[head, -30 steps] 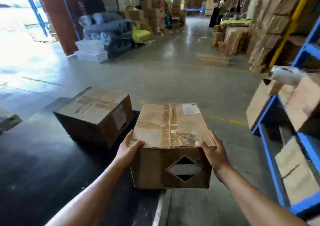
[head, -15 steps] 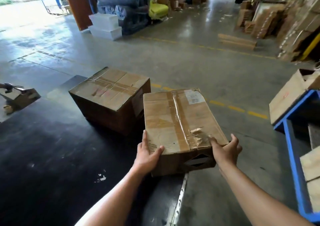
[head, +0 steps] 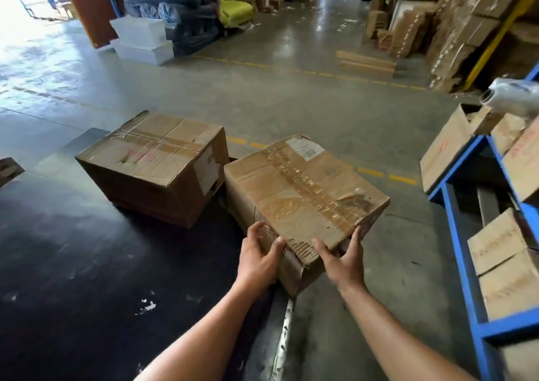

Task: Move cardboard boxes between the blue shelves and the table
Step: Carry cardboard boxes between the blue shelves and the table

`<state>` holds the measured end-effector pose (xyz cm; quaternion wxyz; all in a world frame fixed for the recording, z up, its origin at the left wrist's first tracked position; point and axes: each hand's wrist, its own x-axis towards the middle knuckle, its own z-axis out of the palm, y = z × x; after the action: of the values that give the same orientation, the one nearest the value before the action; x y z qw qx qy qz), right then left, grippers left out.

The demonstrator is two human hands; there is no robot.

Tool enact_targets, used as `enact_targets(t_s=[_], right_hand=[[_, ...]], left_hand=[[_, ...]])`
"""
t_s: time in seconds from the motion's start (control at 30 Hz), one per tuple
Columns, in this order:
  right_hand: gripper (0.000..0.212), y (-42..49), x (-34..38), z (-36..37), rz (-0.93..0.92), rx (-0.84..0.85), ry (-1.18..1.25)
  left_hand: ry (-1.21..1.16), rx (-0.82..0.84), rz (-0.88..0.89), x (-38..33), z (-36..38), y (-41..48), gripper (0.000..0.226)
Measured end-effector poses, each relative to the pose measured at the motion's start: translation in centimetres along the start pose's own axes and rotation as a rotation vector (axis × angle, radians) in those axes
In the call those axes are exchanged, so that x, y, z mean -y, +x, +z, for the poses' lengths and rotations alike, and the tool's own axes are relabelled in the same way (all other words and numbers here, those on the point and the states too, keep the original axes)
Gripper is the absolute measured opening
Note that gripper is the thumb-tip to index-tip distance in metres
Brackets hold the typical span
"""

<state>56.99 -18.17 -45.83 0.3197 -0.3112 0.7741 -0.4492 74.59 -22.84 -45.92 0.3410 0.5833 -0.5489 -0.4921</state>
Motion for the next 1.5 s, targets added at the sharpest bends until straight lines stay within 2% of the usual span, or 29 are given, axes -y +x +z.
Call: enact_targets(t_s=[0.13, 0.23, 0.3, 0.4, 0.47, 0.53, 0.6, 0.67, 0.77, 0.9, 1.03, 1.2, 1.27, 1.33, 1.43, 1.5], right_hand=[[0.109, 1.7, -0.9, -3.3, 0.035, 0.117, -0.001], [0.100, 3.3, -0.9, -5.5, 0.034, 0.174, -0.006], [0.098, 4.2, -0.2, -5.4, 0.010, 0.217, 0.017], [0.095, 5.5, 0.9, -4.5, -0.014, 0.242, 0.030], [0.090, 6.5, 1.3, -4.3, -0.028, 0.223, 0.015], [0.086, 7.1, 1.3, -4.1, -0.041, 0.210, 0.014], [0.083, 7.3, 1.2, -3.7, -0.049, 0.196, 0.028], [0.080, 7.2, 1.0, -3.4, -0.047, 0.183, 0.045], [0.076, 7.2, 0.8, -3.2, -0.055, 0.159, 0.028], [0.066, 6.4, 0.9, -3.0, -0.076, 0.037, -0.033], [0.071, 3.0, 0.0, -1.5, -0.108, -0.107, -0.098], [0.060, -0.3, 0.6, 1.8, -0.028, -0.488, -0.153], [0.066, -0.6, 1.6, 3.1, 0.001, -0.467, -0.082], [0.080, 0.1, 2.4, 3.9, 0.014, -0.363, -0.055], [0.100, 1.8, 3.4, 4.4, 0.021, -0.206, -0.127], [0.107, 2.7, 3.8, 4.4, 0.029, -0.152, -0.141]], left_hand=[[0.079, -0.138, -0.004, -0.9, -3.0, 3.7, 0.095], [0.070, -0.205, 0.011, -1.6, -5.3, 6.2, 0.107], [0.037, -0.235, 0.007, -1.9, -6.4, 7.6, 0.107], [0.038, -0.275, -0.093, -1.7, -8.1, 8.9, 0.114], [0.067, -0.241, -0.115, -1.1, -9.2, 9.3, 0.112], [0.097, -0.174, -0.093, -0.4, -9.6, 9.2, 0.095], [0.136, -0.177, -0.028, 0.3, -9.2, 9.3, 0.076], [0.131, -0.201, 0.021, 0.6, -8.8, 9.6, 0.085], [0.037, -0.189, -0.050, 0.3, -9.4, 10.7, 0.112], [0.147, -0.120, -0.080, 1.3, -10.0, 10.2, 0.116], [0.195, -0.119, -0.093, 2.1, -9.6, 8.0, 0.115], [0.251, -0.227, -0.111, 2.4, -8.5, 4.9, 0.110], [0.261, -0.302, -0.139, 2.5, -7.7, 3.5, 0.108], [0.272, -0.365, -0.119, 2.8, -6.6, 1.8, 0.102], [0.260, -0.365, 0.014, 3.8, -4.7, -0.6, 0.088], [0.251, -0.335, 0.098, 4.5, -3.8, -1.8, 0.086]])
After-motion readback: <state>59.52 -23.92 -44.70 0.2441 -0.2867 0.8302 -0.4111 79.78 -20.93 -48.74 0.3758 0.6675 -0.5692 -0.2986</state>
